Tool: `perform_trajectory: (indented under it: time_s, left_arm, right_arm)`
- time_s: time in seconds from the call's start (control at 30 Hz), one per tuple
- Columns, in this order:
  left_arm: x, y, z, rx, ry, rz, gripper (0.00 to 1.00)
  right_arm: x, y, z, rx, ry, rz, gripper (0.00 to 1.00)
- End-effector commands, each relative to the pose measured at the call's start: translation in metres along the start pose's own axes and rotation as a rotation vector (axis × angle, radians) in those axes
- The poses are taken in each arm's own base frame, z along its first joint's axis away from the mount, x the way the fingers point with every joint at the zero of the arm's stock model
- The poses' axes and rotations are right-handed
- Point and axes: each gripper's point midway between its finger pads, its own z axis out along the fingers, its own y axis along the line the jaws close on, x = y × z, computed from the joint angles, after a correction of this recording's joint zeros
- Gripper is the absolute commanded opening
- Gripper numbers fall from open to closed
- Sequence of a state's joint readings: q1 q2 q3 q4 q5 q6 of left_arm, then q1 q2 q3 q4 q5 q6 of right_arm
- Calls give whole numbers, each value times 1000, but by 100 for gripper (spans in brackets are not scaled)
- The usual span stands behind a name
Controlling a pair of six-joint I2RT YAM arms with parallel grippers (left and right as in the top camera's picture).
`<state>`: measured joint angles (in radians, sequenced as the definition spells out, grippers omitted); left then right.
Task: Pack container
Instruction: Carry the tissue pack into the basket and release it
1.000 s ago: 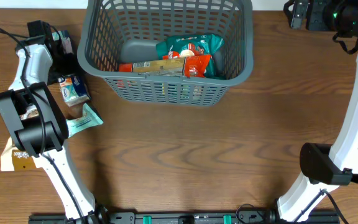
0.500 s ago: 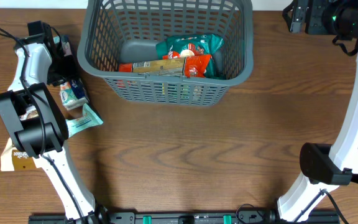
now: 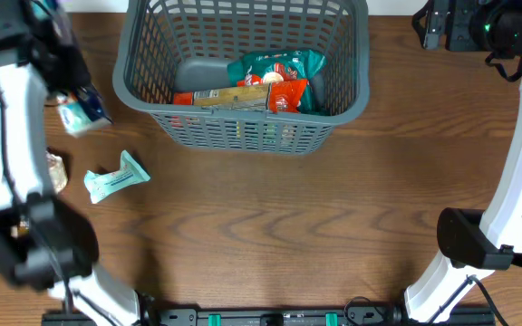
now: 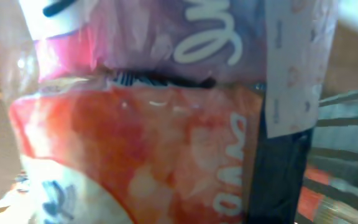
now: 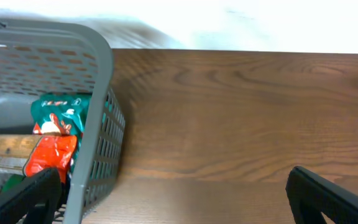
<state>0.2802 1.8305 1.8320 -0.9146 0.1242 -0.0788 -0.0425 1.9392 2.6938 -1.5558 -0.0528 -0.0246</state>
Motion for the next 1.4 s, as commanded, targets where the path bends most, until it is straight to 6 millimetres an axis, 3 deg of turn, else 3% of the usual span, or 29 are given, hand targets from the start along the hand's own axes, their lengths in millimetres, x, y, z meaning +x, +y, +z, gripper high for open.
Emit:
perform_trajectory:
  time_s: [0.0,0.17,0.27,0.33,0.53,0.7,0.83,0.97,1.1,1.2,1.37]
  left_arm:
    - [-17,-4,-59,2,-129,-1,5]
    - [-22,-13,-127,25,-267,29,5]
    - [-18,-35,-157,57,-332,208,6]
    - [-14,-62,-172,96,-374,386,5]
    - [6,-168,-205,180,-570,1085,5]
    - [5,-237,-214,218,-756,1348,6]
    - [0,-275,-194,204,-832,1493,6]
    - [-3,-295,-144,211,-794,1535,10]
    - [7,-299,-78,231,-660,1557,17]
    - [20,-299,-36,250,-559,1574,30]
    - [33,-297,5,266,-472,1583,36]
  right_arm:
    - [-1,-3,-8,7,-16,-32,99]
    - [4,-3,-8,6,5,-58,99]
    - [6,-3,-8,5,13,-60,99]
    - [7,-3,-8,5,16,-60,99]
    - [10,-3,-8,4,30,-59,99]
    - [13,-2,-9,-2,41,-58,99]
    - [16,-2,-9,-2,53,-57,99]
    - [17,-1,-9,-5,60,-57,99]
    - [20,-1,-9,-6,70,-56,99]
    - [22,-1,-9,-6,78,-56,99]
    - [27,-1,-9,-7,97,-54,99]
